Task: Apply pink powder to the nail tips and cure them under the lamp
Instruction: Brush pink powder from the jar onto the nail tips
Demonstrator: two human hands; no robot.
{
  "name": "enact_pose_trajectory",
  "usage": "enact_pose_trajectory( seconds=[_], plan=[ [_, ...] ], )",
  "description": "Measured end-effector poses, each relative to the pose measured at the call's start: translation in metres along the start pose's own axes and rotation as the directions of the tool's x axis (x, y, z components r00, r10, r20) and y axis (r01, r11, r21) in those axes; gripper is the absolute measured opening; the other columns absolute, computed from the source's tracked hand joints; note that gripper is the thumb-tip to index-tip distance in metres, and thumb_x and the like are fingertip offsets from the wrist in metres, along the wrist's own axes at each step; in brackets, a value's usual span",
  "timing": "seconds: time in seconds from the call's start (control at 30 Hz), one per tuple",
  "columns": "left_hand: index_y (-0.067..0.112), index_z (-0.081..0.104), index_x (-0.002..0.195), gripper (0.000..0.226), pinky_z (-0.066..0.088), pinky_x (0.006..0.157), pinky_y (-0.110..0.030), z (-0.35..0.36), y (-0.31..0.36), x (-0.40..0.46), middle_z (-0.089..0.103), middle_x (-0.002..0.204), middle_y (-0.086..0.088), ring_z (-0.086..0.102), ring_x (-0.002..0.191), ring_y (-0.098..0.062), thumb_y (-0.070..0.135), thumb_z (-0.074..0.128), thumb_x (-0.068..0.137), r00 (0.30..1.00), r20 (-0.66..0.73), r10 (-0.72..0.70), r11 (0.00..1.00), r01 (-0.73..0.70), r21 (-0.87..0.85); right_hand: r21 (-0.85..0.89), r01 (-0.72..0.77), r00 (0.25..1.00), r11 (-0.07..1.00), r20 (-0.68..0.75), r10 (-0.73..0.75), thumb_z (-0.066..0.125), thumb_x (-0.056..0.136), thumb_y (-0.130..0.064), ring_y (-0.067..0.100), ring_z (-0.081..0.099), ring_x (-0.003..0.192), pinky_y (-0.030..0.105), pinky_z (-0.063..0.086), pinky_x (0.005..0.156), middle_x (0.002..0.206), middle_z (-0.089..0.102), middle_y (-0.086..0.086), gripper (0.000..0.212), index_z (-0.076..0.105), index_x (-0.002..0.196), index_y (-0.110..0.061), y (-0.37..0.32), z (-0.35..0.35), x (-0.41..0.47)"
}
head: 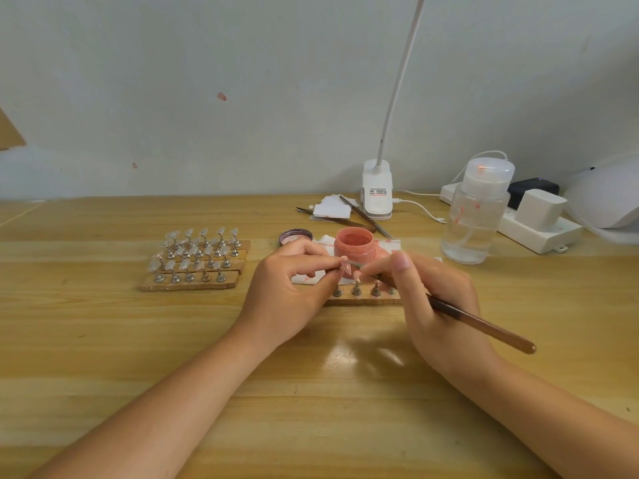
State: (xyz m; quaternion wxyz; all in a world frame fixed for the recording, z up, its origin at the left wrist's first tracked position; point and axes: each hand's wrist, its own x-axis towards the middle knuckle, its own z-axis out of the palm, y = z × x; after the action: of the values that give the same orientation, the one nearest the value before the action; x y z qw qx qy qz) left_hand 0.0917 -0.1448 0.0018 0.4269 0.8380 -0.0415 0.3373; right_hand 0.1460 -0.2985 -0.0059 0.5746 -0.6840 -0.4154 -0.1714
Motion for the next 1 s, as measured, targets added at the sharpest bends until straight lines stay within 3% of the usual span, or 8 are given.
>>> enact_pose_trajectory(
  seconds=[0.1,0.23,0.37,0.5,0.63,0.8,0.9,1.0],
  plan=[
    [0.033,0.066,0.083,0.037,0.037,0.065,-0.009,-0.0003,0.0005,-0.0004,0.058,0.074,0.006,0.049,0.073,0.001,-0.003,0.069,0.075,1.000,-0.003,-0.008,1.000,0.008,0.001,0.059,-0.081,0.997,0.995,0.005,0.081,0.037,0.090,-0.052,0.009,0.065,0.063,0.032,0.052,0.063,0.061,0.066,-0.003,0.056,0.071,0.068,-0.014,0.0019,-0.0018,-0.0023],
    [0.023,0.068,0.089,0.031,0.036,0.064,-0.008,0.0000,0.0001,-0.0007,0.058,0.074,0.006,0.049,0.072,0.003,-0.004,0.069,0.074,1.000,-0.001,-0.001,1.000,0.001,0.005,-0.043,0.057,0.998,0.997,-0.018,-0.058,0.036,0.094,-0.034,0.006,0.062,0.069,0.031,0.049,0.062,0.073,0.065,-0.015,0.043,0.070,0.076,-0.015,-0.0002,-0.0013,-0.0001],
    [0.028,0.068,0.087,0.035,0.036,0.063,-0.008,-0.0001,0.0012,-0.0006,0.056,0.072,0.008,0.048,0.071,0.003,-0.005,0.069,0.074,1.000,-0.001,0.006,1.000,-0.006,0.003,-0.009,0.053,0.999,0.999,-0.003,-0.053,0.034,0.095,-0.041,0.008,0.063,0.063,0.038,0.051,0.056,0.065,0.067,-0.004,0.055,0.072,0.073,-0.009,0.0041,-0.0021,-0.0005],
    [0.026,0.067,0.090,0.035,0.036,0.063,-0.009,0.0000,0.0007,-0.0007,0.057,0.073,0.008,0.048,0.071,0.003,-0.005,0.069,0.074,1.000,0.000,0.016,1.000,-0.016,0.007,-0.107,0.150,0.989,0.983,-0.005,-0.151,0.034,0.097,-0.035,0.011,0.062,0.066,0.034,0.048,0.057,0.070,0.066,-0.005,0.047,0.071,0.079,-0.011,0.0037,-0.0018,-0.0003],
    [0.033,0.065,0.084,0.040,0.036,0.063,-0.008,0.0003,0.0006,-0.0003,0.057,0.072,0.009,0.049,0.071,0.003,-0.005,0.069,0.074,1.000,-0.012,0.013,1.000,-0.013,0.005,-0.056,0.116,0.993,0.992,0.003,-0.116,0.031,0.097,-0.041,0.005,0.062,0.062,0.030,0.049,0.055,0.064,0.066,-0.005,0.057,0.072,0.071,-0.010,0.0041,-0.0034,-0.0010],
    [0.028,0.066,0.088,0.036,0.036,0.063,-0.009,0.0006,-0.0011,0.0000,0.058,0.073,0.010,0.049,0.072,0.003,-0.005,0.070,0.074,1.000,-0.007,0.028,1.000,-0.028,0.005,-0.123,0.152,0.988,0.981,-0.010,-0.154,0.034,0.096,-0.036,0.007,0.061,0.067,0.028,0.047,0.059,0.069,0.066,-0.006,0.047,0.071,0.080,-0.013,0.0026,-0.0021,0.0005],
    [0.033,0.066,0.085,0.040,0.036,0.063,-0.009,-0.0002,-0.0008,-0.0005,0.057,0.072,0.009,0.049,0.071,0.003,-0.005,0.069,0.074,0.999,0.001,0.039,0.999,-0.039,0.001,-0.045,0.096,0.995,0.994,-0.009,-0.096,0.031,0.096,-0.044,0.007,0.063,0.064,0.029,0.050,0.058,0.066,0.066,-0.006,0.056,0.071,0.074,-0.013,0.0024,-0.0040,-0.0003],
    [0.036,0.065,0.084,0.041,0.036,0.063,-0.009,-0.0003,-0.0013,-0.0002,0.059,0.073,0.008,0.050,0.072,0.002,-0.004,0.069,0.074,0.999,-0.001,0.035,0.999,-0.035,-0.005,-0.050,0.121,0.993,0.991,-0.012,-0.121,0.030,0.097,-0.044,0.001,0.062,0.068,0.022,0.049,0.060,0.071,0.065,-0.012,0.053,0.070,0.077,-0.015,0.0000,-0.0040,0.0002]
  ],
)
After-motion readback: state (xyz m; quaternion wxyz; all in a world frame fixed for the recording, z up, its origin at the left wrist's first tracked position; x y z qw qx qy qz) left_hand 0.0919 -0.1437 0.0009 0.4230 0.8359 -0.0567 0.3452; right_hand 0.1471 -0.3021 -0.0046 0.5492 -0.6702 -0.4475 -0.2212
